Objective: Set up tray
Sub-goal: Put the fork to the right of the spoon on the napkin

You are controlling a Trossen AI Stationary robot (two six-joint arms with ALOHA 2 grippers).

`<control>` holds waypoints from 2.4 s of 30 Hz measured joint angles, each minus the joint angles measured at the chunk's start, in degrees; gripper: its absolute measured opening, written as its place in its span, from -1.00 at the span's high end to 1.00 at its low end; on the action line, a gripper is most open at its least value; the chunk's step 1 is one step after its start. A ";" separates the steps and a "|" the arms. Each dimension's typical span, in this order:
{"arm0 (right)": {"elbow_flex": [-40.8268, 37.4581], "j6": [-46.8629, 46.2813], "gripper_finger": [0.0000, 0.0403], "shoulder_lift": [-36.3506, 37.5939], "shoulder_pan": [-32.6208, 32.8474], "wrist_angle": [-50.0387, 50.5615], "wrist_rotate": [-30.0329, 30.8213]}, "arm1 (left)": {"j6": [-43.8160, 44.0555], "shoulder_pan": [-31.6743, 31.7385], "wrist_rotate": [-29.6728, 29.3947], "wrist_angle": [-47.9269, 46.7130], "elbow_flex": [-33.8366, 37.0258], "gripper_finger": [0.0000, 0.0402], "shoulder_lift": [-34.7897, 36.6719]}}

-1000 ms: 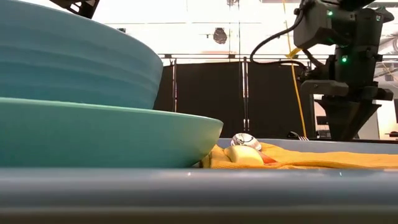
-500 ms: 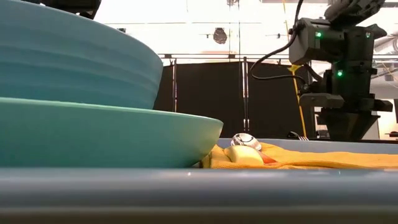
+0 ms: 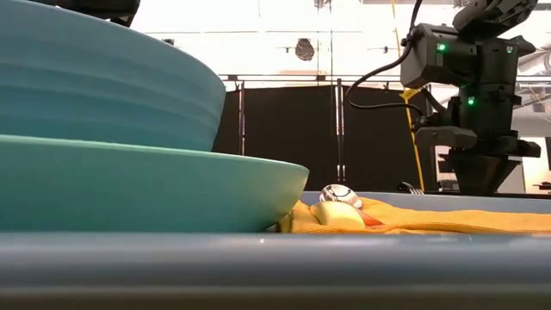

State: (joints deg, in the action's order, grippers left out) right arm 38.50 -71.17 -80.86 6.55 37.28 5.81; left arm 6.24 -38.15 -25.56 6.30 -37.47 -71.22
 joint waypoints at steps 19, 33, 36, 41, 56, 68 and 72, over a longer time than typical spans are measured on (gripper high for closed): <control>-0.31 -3.04 0.99 6.38 2.81 -1.42 1.74 | -0.02 0.00 0.00 -0.08 0.02 0.79 0.00; -0.11 -17.93 1.00 5.60 15.78 -30.95 8.78 | -0.07 -0.02 0.00 -0.16 0.02 0.79 0.00; -0.04 -20.94 1.00 2.17 17.73 -35.32 9.71 | -0.07 0.00 0.00 -0.16 0.02 0.79 0.00; -0.04 -25.09 1.00 -4.27 20.24 -44.48 10.55 | -0.04 0.00 0.00 -0.14 0.02 0.79 0.00; 0.02 -28.67 1.00 -8.15 21.25 -47.31 10.71 | -0.04 0.00 0.00 -0.10 0.02 0.79 0.00; 0.22 -32.71 1.00 -11.10 22.83 -48.56 12.15 | -0.02 0.00 0.00 -0.45 0.02 0.79 0.00; 0.85 -32.63 1.00 -12.94 22.82 -49.98 12.12 | 0.02 -0.01 0.00 -0.46 0.02 0.79 0.00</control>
State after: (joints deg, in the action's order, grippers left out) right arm 39.35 -103.79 -93.80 29.36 -12.70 17.94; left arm 6.26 -38.16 -25.56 5.83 -37.45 -71.22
